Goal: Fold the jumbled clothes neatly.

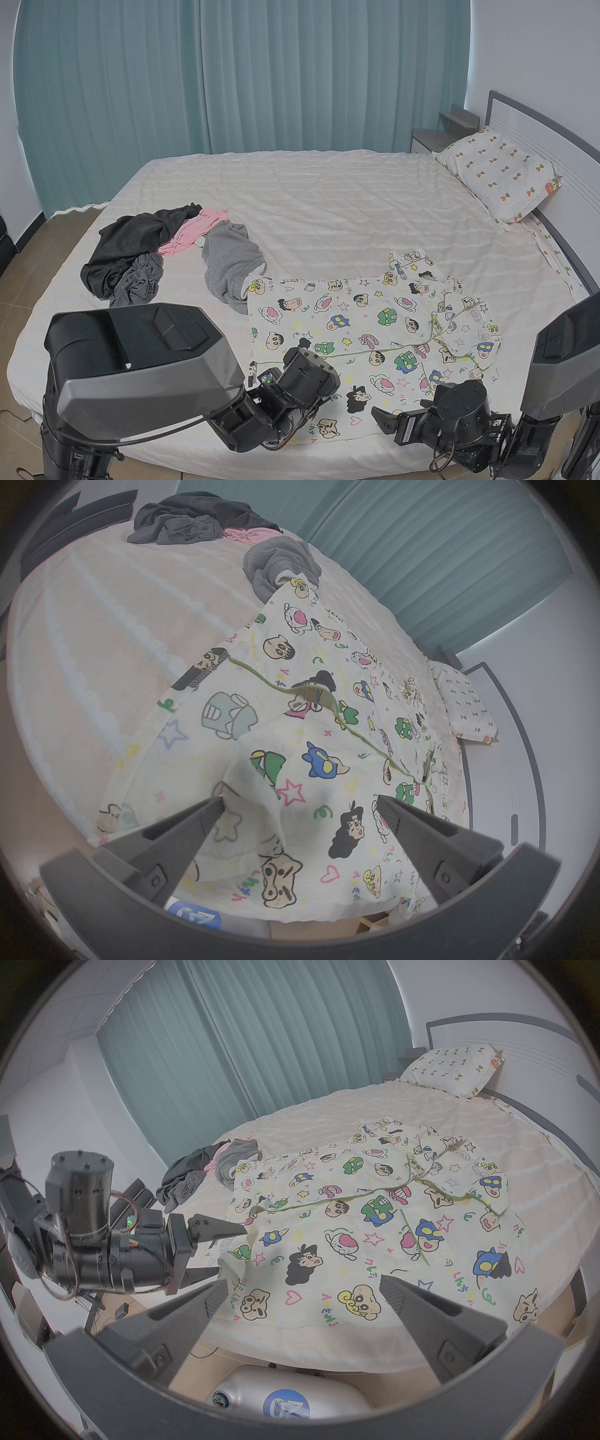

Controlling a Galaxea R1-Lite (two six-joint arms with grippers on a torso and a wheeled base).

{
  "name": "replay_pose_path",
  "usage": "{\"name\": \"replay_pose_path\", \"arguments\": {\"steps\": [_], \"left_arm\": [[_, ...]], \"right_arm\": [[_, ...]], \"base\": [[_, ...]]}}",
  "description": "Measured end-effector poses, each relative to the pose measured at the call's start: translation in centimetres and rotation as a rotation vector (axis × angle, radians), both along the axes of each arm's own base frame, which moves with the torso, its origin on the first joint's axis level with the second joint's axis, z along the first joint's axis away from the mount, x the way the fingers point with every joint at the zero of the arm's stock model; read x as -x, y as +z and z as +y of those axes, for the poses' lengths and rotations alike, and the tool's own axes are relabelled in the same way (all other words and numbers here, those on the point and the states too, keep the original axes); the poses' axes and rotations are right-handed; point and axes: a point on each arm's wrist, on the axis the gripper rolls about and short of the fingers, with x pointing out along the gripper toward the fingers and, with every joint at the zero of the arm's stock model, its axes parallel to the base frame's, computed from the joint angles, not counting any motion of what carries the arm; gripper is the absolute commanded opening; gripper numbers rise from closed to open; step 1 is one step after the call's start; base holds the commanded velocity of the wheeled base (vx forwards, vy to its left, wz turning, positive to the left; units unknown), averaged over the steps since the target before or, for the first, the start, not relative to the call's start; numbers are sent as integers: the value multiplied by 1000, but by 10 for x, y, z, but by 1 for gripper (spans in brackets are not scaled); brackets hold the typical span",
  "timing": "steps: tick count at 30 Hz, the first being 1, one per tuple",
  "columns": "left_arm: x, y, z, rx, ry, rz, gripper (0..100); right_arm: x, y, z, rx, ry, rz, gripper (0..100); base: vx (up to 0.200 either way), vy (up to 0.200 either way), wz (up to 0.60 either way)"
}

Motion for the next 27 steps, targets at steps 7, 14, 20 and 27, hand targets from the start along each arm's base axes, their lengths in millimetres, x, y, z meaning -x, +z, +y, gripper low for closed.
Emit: {"name": "replay_pose_path", "arguments": {"steps": [7, 14, 20, 27], "left_arm": [[-4, 1, 0, 11, 5, -8, 100], [-4, 1, 0, 12, 4, -7, 100], [-3, 0, 2, -16, 4, 18, 0], [-1, 1, 7, -58, 7, 56, 0]], "right_arm": [[2, -3, -2, 15, 2, 12, 100], [3, -3, -2, 17, 3, 13, 100], [3, -3, -3, 19, 2, 14, 100], [3, -3, -3, 21, 5, 13, 100]], "base": [[0, 0, 0], [0, 0, 0], [0, 0, 0], [0, 0, 0]]}}
